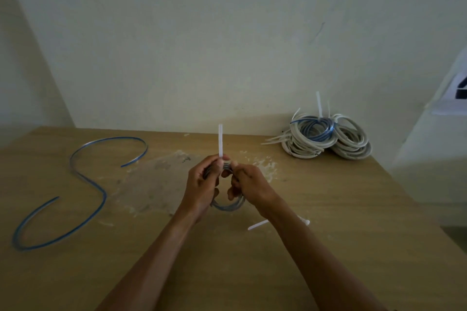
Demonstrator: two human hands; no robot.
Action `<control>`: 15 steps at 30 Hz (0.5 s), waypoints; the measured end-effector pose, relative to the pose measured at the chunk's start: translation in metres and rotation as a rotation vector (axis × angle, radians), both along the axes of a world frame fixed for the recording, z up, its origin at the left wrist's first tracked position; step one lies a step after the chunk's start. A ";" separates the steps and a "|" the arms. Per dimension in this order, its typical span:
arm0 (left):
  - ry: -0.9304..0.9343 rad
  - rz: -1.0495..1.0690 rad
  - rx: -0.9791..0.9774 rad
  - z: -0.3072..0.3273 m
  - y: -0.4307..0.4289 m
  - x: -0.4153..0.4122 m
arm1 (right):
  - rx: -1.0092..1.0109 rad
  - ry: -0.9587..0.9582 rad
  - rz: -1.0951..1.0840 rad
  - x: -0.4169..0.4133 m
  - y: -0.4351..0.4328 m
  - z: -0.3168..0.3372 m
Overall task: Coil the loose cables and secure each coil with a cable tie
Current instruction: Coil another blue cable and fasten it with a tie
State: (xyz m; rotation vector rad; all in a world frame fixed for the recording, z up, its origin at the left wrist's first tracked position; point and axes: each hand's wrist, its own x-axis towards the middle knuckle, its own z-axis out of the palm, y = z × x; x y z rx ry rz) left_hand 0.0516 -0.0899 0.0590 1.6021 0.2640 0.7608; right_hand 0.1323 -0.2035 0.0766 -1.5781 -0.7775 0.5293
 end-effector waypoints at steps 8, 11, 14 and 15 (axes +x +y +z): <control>-0.044 0.003 -0.119 -0.001 0.000 0.024 | -0.178 -0.650 -0.171 0.016 -0.016 0.005; -0.036 0.057 -0.113 -0.011 -0.005 0.035 | -0.297 -0.689 -0.160 0.018 -0.020 -0.003; -0.028 -0.001 -0.111 -0.020 -0.006 0.044 | -0.266 -0.564 -0.228 0.028 -0.027 -0.009; -0.012 -0.027 -0.078 -0.020 -0.006 0.047 | -0.223 -0.481 -0.262 0.032 -0.030 -0.010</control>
